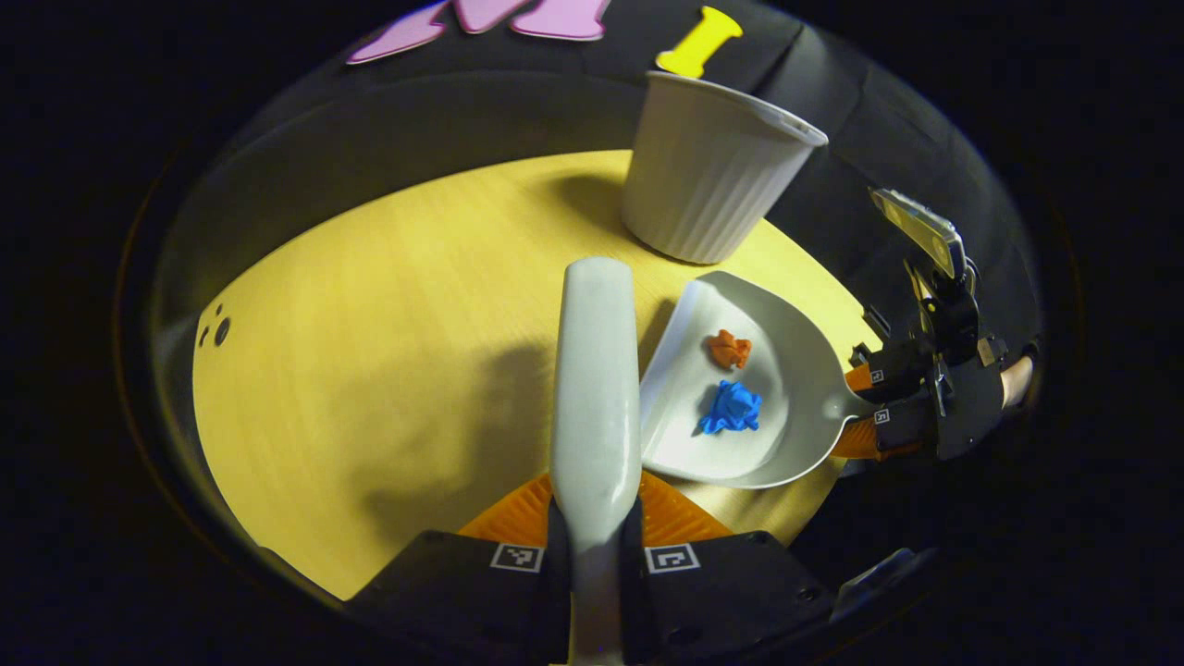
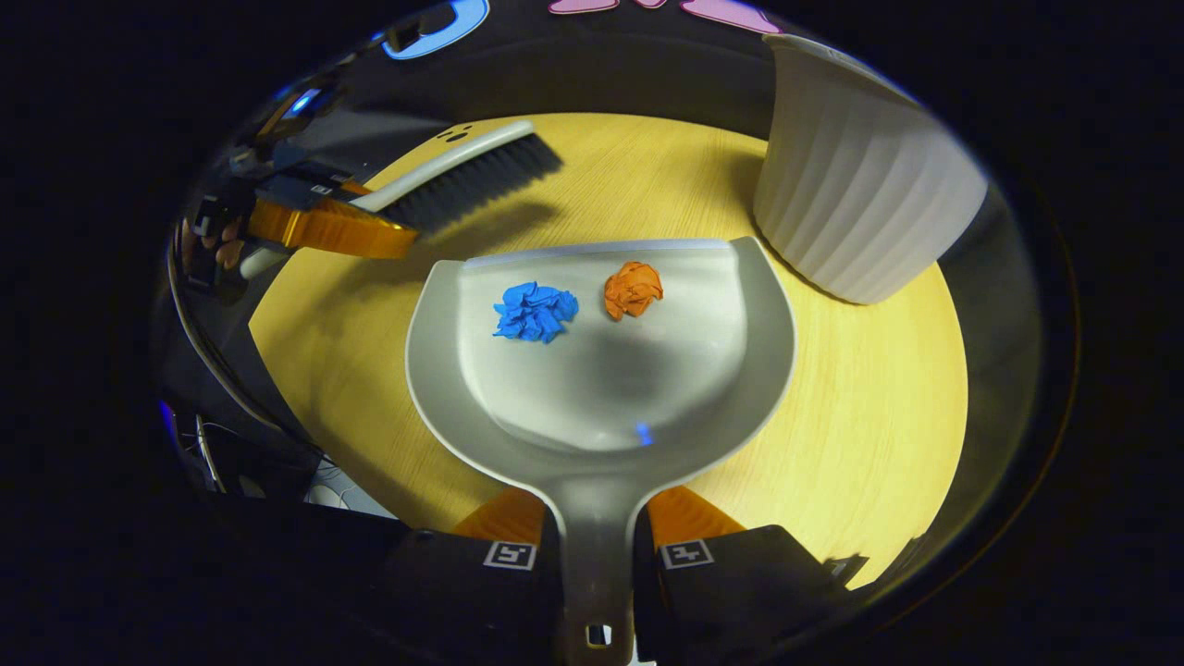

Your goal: Pick up the small broom and dustpan from the desktop, sweep the trash into the dustpan with the broom, and then empty the trash into the garbage bin.

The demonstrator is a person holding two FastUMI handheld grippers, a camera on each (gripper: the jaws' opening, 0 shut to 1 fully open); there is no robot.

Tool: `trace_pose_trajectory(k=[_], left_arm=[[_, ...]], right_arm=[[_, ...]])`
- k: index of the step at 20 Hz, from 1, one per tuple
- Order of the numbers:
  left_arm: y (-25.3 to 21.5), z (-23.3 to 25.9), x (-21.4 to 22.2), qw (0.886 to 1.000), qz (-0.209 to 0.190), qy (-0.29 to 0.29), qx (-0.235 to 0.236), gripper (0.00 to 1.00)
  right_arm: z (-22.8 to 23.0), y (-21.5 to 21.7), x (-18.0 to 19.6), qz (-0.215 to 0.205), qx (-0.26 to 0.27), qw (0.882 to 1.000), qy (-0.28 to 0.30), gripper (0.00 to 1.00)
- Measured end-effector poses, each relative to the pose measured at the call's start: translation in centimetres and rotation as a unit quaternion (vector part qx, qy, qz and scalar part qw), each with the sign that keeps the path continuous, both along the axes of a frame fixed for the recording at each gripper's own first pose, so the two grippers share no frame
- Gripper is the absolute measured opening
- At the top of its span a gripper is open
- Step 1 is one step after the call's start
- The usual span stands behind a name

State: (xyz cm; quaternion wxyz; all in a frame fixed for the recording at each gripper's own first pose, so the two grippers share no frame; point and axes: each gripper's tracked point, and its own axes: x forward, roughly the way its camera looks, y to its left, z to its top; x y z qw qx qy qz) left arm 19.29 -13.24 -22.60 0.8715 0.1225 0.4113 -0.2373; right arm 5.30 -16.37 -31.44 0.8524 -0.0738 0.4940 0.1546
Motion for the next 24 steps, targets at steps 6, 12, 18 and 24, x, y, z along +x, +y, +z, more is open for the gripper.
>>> trace_pose_trajectory(k=[6, 12, 18, 24], left_arm=[[4.9, -2.9, -6.0, 0.997, 0.073, -0.018, 0.005, 0.24], [5.9, -5.7, -10.3, 0.993, 0.117, -0.006, -0.026, 0.24], [7.9, -6.5, -12.7, 0.989, 0.143, -0.013, -0.045, 0.26], [9.0, -7.0, -13.7, 0.986, 0.158, -0.007, -0.049, 0.26]], right_arm=[[1.8, -1.6, 0.7, -0.02, -0.009, 1.0, -0.007, 0.34], [3.5, -5.1, 0.4, -0.029, -0.035, 0.999, -0.029, 0.34], [9.6, -9.5, -0.5, -0.076, -0.045, 0.996, -0.031, 0.29], [15.3, -12.0, 1.9, -0.102, -0.047, 0.992, -0.061, 0.34]])
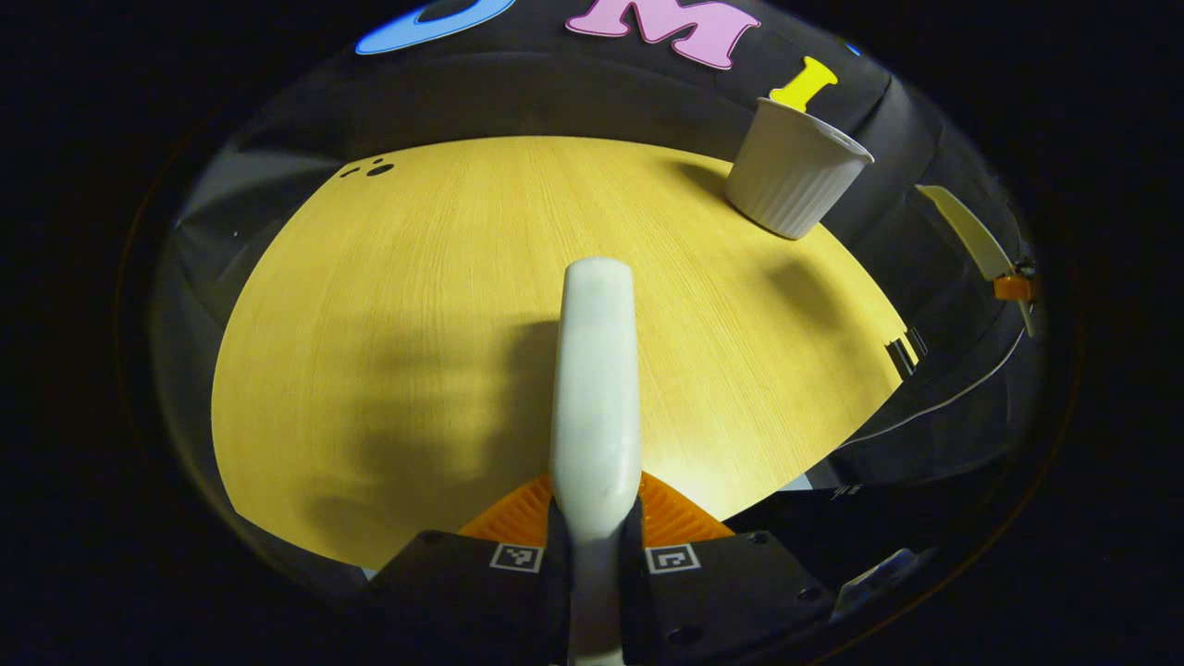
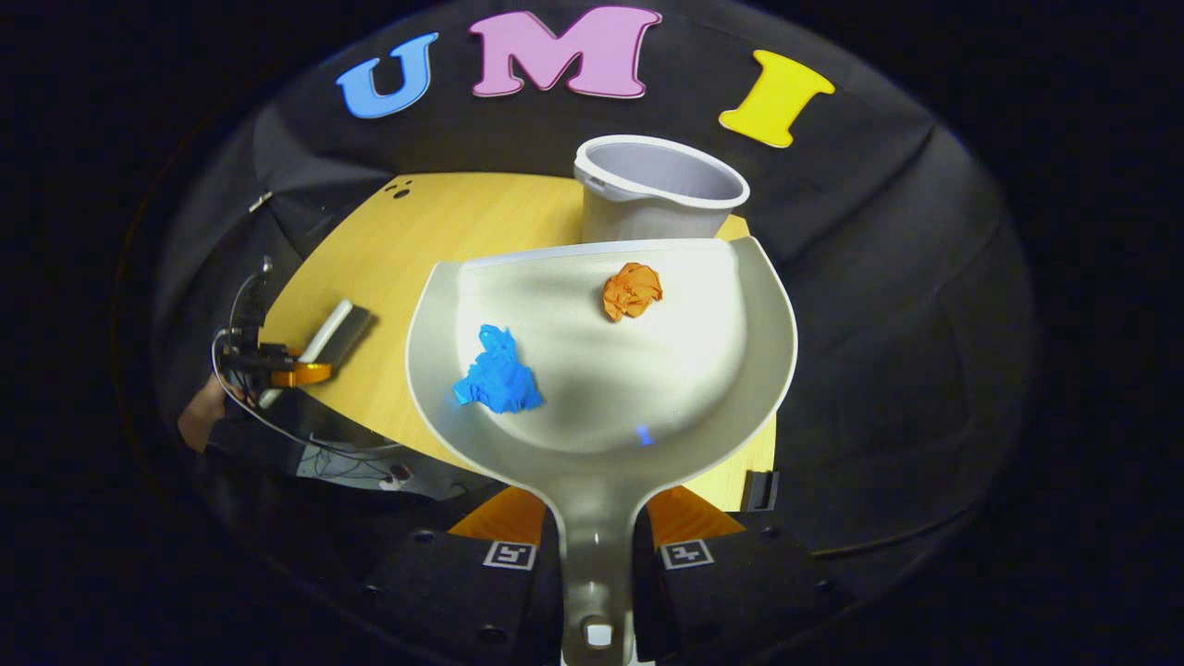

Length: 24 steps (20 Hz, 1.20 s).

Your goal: Pick up the small broom and dustpan from the desktop, sweep the trash into the dustpan with the broom, and then empty the trash into the garbage bin.

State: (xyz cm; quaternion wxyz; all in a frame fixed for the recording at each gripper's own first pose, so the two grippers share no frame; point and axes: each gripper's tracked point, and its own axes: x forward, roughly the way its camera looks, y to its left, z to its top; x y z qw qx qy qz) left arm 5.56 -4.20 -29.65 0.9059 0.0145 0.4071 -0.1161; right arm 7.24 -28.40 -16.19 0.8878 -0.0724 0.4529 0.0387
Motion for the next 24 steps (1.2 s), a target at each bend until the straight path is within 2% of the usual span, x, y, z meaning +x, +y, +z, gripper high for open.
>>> trace_pose_trajectory(k=[2, 5, 9, 12, 15, 19, 24], left_arm=[[0.9, 0.2, 0.0, 1.0, 0.005, -0.001, 0.005, 0.26], [1.3, 0.5, -0.1, 1.0, 0.018, -0.002, -0.013, 0.26], [1.4, 1.5, -0.1, 0.999, 0.032, -0.005, -0.031, 0.26], [2.0, 2.7, 0.4, 0.999, 0.041, -0.009, -0.035, 0.24], [3.3, 4.1, 1.2, 0.999, 0.047, -0.014, -0.021, 0.26], [4.7, 5.0, 2.4, 0.997, 0.063, -0.012, -0.031, 0.24], [5.5, 5.6, 3.6, 0.997, 0.073, -0.011, -0.032, 0.26]], right_arm=[[1.5, -0.7, 1.6, -0.003, -0.002, 1.0, -0.016, 0.34], [3.4, -2.7, 4.6, 0.0, -0.032, 0.999, -0.04, 0.34], [5.3, -3.1, 9.3, -0.015, -0.035, 0.997, -0.068, 0.34], [5.8, -4.6, 13.4, -0.022, -0.069, 0.993, -0.092, 0.34], [5.8, -6.1, 16.8, -0.037, -0.091, 0.989, -0.107, 0.34], [4.7, -7.2, 21.4, -0.064, -0.105, 0.985, -0.121, 0.34], [3.4, -8.6, 25.1, -0.08, -0.143, 0.977, -0.134, 0.34]])
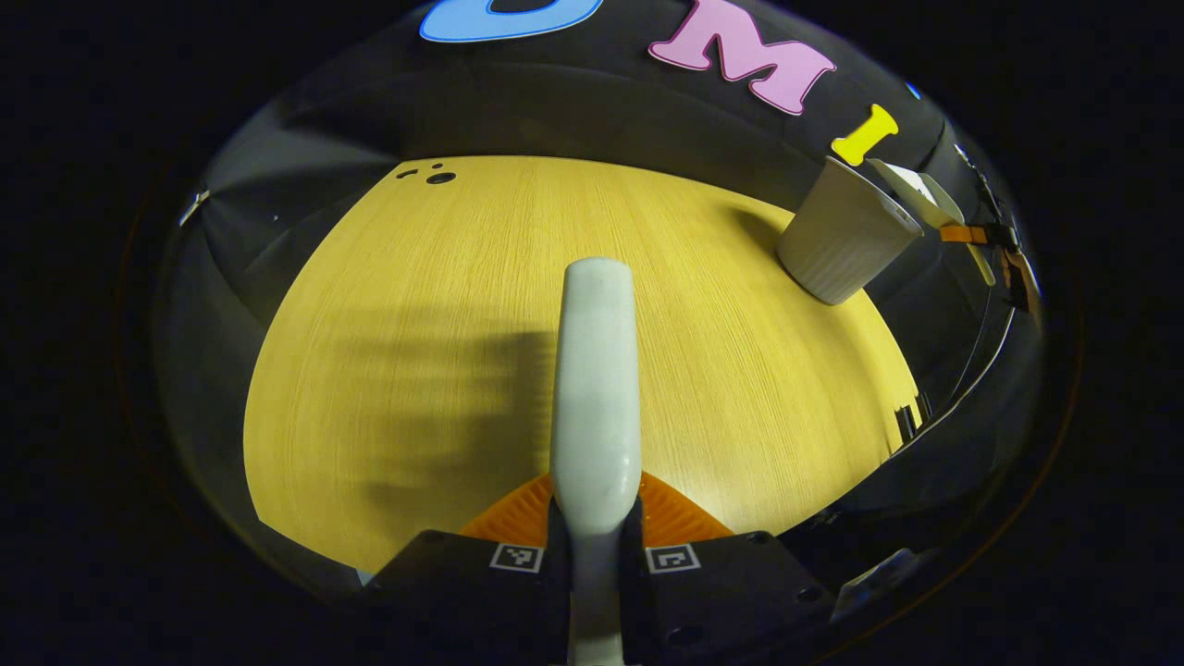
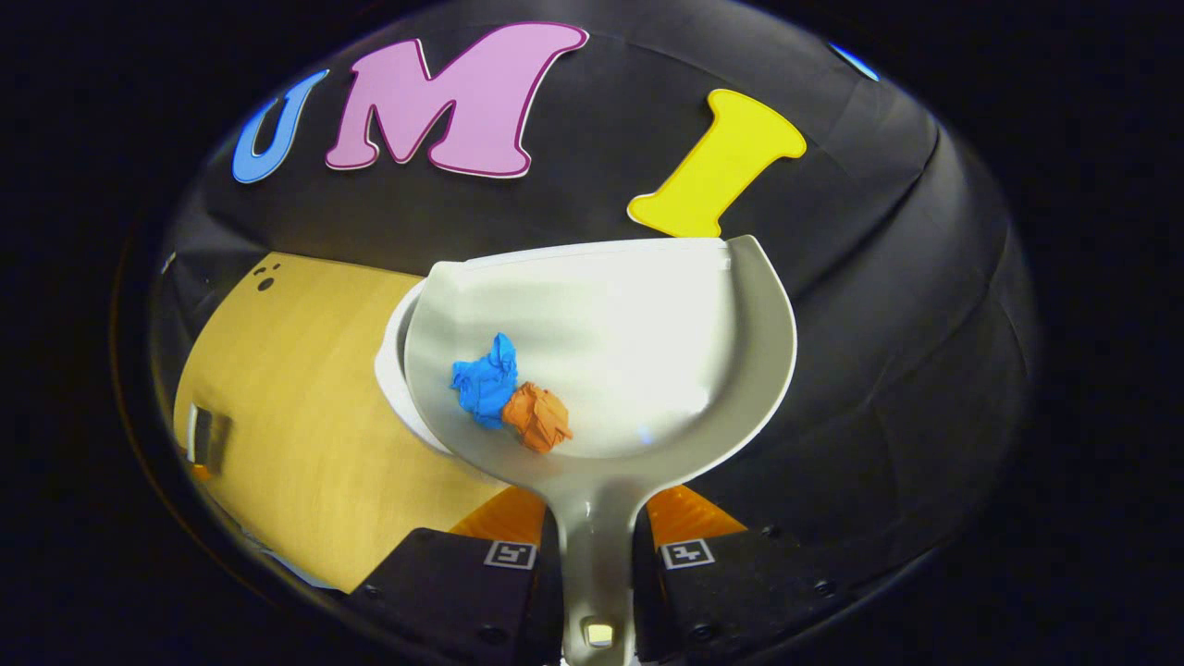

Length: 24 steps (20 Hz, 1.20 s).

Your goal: Pick up the small broom and dustpan from the desktop, sweep the trash into the dustpan with the broom, and then empty the trash into the garbage bin.

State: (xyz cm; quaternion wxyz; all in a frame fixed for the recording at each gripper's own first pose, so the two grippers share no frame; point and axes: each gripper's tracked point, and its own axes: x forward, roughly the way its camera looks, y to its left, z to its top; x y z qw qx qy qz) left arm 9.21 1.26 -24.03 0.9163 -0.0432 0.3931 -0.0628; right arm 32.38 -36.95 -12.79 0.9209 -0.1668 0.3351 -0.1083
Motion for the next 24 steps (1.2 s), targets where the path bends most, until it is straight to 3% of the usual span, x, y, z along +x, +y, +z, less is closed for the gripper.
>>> trace_pose_trajectory(k=[7, 14, 15, 16, 19, 24], left_arm=[[-0.5, 0.1, 1.4, 1.0, 0.0, 0.001, -0.003, 0.24], [-0.6, 0.0, 2.3, 1.0, -0.001, 0.007, -0.001, 0.26], [-0.8, 0.0, 2.3, 1.0, -0.001, 0.008, -0.002, 0.26], [-0.9, -0.1, 2.3, 1.0, -0.001, 0.009, -0.003, 0.26], [-1.5, -0.4, 2.2, 1.0, -0.004, 0.014, -0.004, 0.26], [-2.2, -0.6, 1.8, 1.0, -0.004, 0.021, -0.011, 0.26]], right_arm=[[-1.6, -1.8, 2.4, 0.0, -0.094, 0.996, 0.005, 0.34], [-1.3, -4.2, 3.4, 0.012, -0.232, 0.973, 0.002, 0.34], [-1.1, -4.5, 3.3, 0.013, -0.254, 0.967, 0.002, 0.39], [-0.8, -4.5, 3.4, 0.017, -0.281, 0.959, 0.0, 0.34], [0.6, -4.7, 3.1, 0.035, -0.368, 0.929, -0.004, 0.34], [2.5, -4.8, 2.9, 0.057, -0.448, 0.892, -0.006, 0.34]])
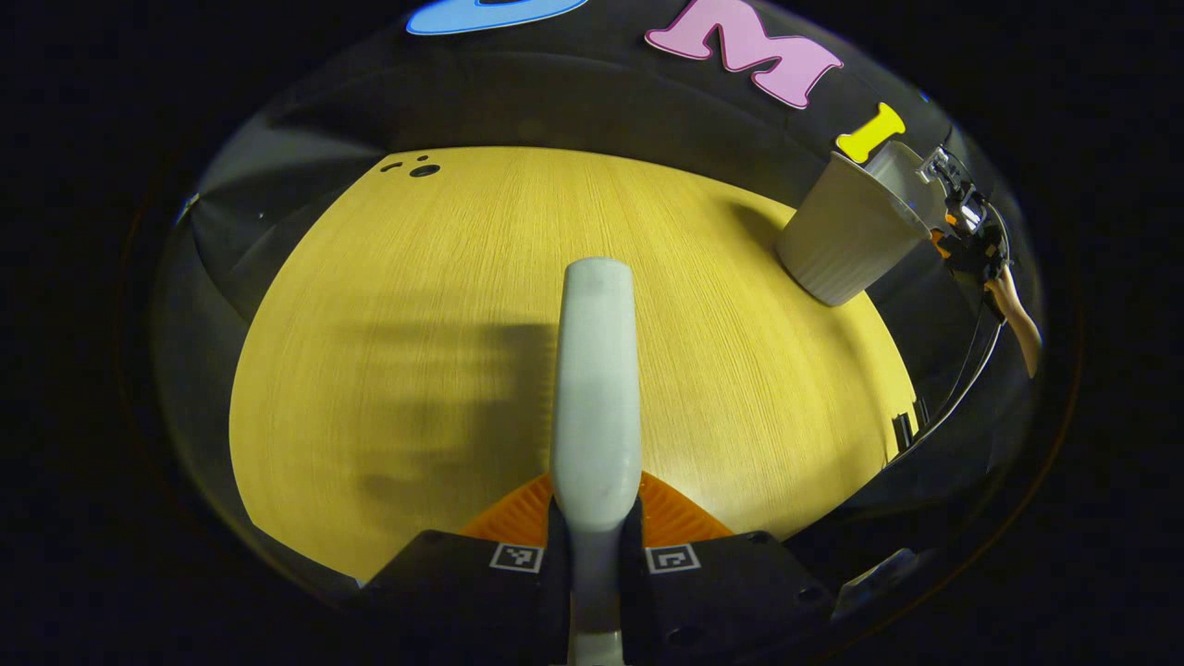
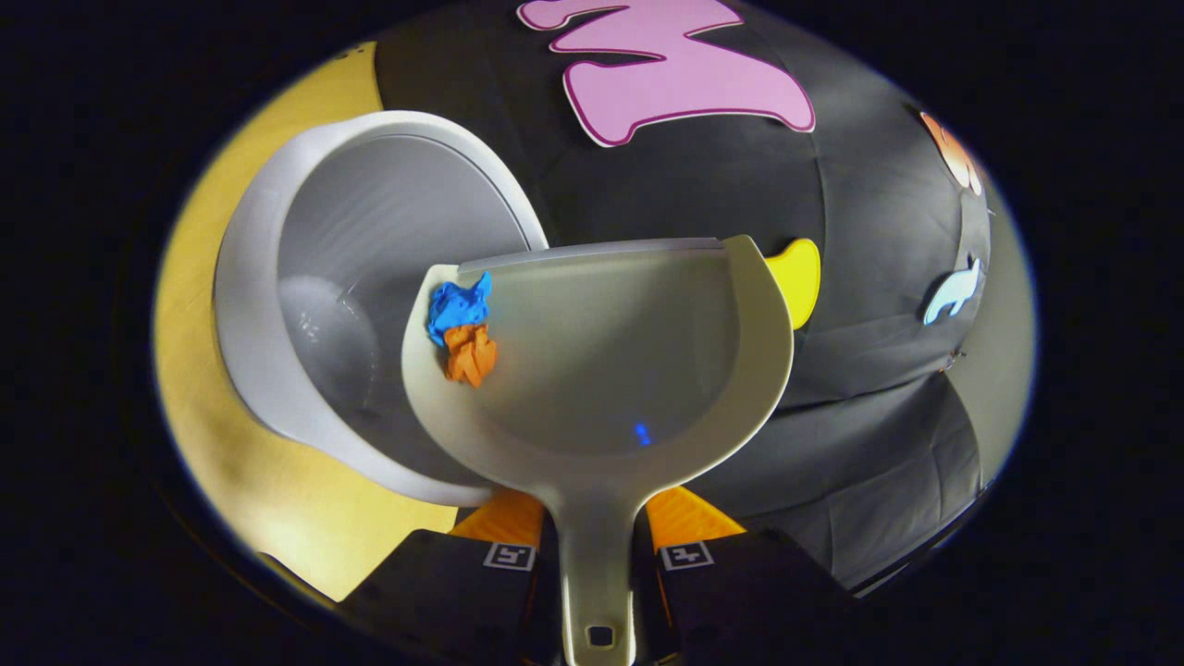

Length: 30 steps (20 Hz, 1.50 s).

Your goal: Pick up the small broom and dustpan from the desktop, sweep the trash into the dustpan with the broom, and then empty the trash into the garbage bin.

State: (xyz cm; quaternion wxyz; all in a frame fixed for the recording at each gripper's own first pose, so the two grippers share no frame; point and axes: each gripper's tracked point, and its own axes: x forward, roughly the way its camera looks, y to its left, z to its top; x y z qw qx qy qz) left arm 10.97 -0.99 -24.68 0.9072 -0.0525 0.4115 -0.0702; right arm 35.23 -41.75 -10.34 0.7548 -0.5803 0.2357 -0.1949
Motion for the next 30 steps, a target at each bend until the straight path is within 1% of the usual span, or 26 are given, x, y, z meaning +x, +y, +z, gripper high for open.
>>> trace_pose_trajectory(k=[3, 5, 6, 9, 11, 13, 16, 17, 18, 19, 21, 22, 23, 24, 26, 27, 30], left_arm=[[-0.1, 0.0, -0.3, 1.0, -0.001, 0.0, 0.0, 0.26], [-0.3, 0.0, -0.5, 1.0, -0.001, -0.001, -0.001, 0.26], [-0.5, 0.1, -0.5, 1.0, -0.001, -0.001, -0.001, 0.26], [-0.6, 0.0, -0.9, 1.0, -0.002, 0.0, 0.0, 0.26], [-0.9, -0.1, -1.0, 1.0, -0.002, 0.0, 0.0, 0.26], [-1.0, 0.3, -0.9, 1.0, 0.002, -0.006, 0.002, 0.24], [-1.0, 1.5, -0.6, 1.0, 0.012, -0.028, -0.004, 0.26], [-1.1, 1.7, -0.6, 0.999, 0.016, -0.035, -0.005, 0.24], [-1.0, 2.1, -0.4, 0.999, 0.02, -0.043, -0.006, 0.26], [-0.9, 2.4, -0.4, 0.998, 0.024, -0.051, -0.01, 0.26], [-0.8, 3.0, -0.1, 0.997, 0.037, -0.063, -0.025, 0.24], [-0.5, 3.3, 0.0, 0.996, 0.045, -0.069, -0.03, 0.26], [-0.2, 3.5, 0.0, 0.995, 0.052, -0.076, -0.031, 0.26], [0.1, 3.8, -0.1, 0.994, 0.058, -0.083, -0.032, 0.26], [0.5, 4.3, -0.2, 0.993, 0.065, -0.097, -0.032, 0.24], [0.8, 4.4, -0.5, 0.992, 0.067, -0.101, -0.032, 0.26], [1.1, 4.4, -0.8, 0.991, 0.072, -0.108, -0.032, 0.26]], right_arm=[[1.0, 0.1, 0.1, 0.02, -0.06, 0.998, 0.015, 0.34], [1.8, 0.5, 0.4, 0.043, -0.11, 0.992, 0.034, 0.34], [2.0, 0.5, 0.5, 0.052, -0.124, 0.99, 0.042, 0.34], [1.8, 0.2, 0.5, 0.056, -0.132, 0.988, 0.058, 0.34], [1.6, 0.2, 0.4, 0.052, -0.117, 0.99, 0.06, 0.34], [1.1, 0.2, 0.2, 0.041, -0.076, 0.995, 0.057, 0.34], [0.0, 0.6, -0.3, 0.011, 0.018, 0.999, 0.042, 0.34], [-0.2, 0.7, -0.3, 0.002, 0.048, 0.998, 0.03, 0.34], [-0.3, 1.2, -0.3, -0.009, 0.082, 0.997, 0.014, 0.34], [-0.4, 1.7, -0.1, -0.017, 0.121, 0.992, -0.001, 0.34], [-0.5, 3.0, 0.3, -0.028, 0.185, 0.982, -0.023, 0.34], [-0.2, 3.2, 0.4, -0.029, 0.209, 0.977, -0.032, 0.34], [0.0, 3.8, 0.4, -0.03, 0.232, 0.972, -0.039, 0.38], [0.2, 4.3, 0.5, -0.033, 0.254, 0.966, -0.042, 0.34], [0.6, 5.4, 0.7, -0.036, 0.307, 0.95, -0.052, 0.34], [1.0, 6.0, 0.9, -0.033, 0.334, 0.94, -0.058, 0.34], [2.3, 7.9, 1.1, -0.023, 0.401, 0.913, -0.07, 0.34]])
